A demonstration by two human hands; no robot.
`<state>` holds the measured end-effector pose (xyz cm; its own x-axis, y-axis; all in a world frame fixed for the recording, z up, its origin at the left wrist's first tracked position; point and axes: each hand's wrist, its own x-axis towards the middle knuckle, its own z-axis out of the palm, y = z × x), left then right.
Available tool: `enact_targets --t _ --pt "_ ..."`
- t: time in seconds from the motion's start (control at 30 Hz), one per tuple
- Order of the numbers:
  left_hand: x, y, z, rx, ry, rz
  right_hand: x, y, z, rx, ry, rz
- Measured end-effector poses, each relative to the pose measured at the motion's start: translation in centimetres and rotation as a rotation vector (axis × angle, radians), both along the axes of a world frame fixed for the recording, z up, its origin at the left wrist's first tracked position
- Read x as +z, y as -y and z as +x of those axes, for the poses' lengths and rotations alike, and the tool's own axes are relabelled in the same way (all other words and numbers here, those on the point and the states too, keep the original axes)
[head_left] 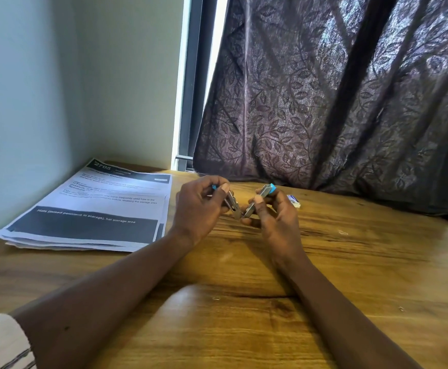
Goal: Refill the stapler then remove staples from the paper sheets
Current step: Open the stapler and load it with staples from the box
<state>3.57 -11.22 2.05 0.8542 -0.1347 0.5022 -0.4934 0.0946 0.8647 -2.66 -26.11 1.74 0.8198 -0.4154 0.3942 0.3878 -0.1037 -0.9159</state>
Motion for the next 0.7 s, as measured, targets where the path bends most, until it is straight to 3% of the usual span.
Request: enact_targets --t 0.2,0.43,0.5,0.6,0.7 --pt "-0.3 -0.1 0.2 -0.069 -0.074 -0.076 0.4 -0.1 0.0 -0.038 0.024 0.109" --pt "0.3 -0.9 0.5 -0.121 -0.305 -0.296 0.6 1.5 0.1 -0.115 -0.032 0.347" --pt "0.4 -1.2 0.6 -0.141 -0.349 -0.347 0.6 1.6 0.0 -0.187 -0.094 0.248" --pt "0.5 -1.3 0.5 -0.191 -0.370 -0.340 0.1 1.5 -0.2 -0.397 -0.156 -0.217" --pt "0.5 -1.1 0.1 -0.243 -0.364 -0.293 0.4 0.8 -0.7 -0.449 -0.052 -0.510"
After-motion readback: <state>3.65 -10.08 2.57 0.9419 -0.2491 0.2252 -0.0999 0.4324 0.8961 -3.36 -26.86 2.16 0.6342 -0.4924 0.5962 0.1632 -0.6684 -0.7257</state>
